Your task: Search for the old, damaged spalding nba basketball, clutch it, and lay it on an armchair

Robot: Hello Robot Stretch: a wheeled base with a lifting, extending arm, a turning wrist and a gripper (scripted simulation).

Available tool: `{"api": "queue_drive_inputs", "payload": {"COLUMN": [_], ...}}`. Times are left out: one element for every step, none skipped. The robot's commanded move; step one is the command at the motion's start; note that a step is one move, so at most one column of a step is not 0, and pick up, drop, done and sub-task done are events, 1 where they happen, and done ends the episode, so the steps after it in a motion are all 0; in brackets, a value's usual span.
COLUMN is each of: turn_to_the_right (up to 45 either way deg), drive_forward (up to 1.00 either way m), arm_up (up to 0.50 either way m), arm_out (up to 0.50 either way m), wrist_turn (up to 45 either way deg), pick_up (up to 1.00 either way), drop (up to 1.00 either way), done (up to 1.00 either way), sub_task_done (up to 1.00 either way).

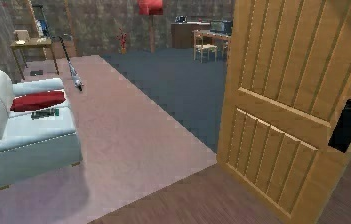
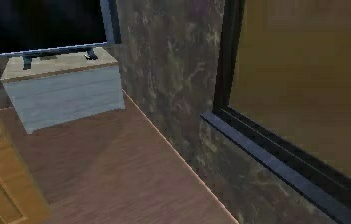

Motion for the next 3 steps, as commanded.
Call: {"api": "queue_drive_inputs", "payload": {"turn_to_the_right": [-12.0,-3.0,0.0], "drive_forward": [0.0,0.0,1.0], "arm_up": [0.0,0.0,0.0], "arm_out": [0.0,0.0,0.0], "wrist_turn": [0.0,0.0,0.0], "pick_up": [0.0,0.0,0.0], "drop": [0.0,0.0,0.0], "done": [0.0,0.0,0.0], "sub_task_done": [0.0,0.0,0.0]}}
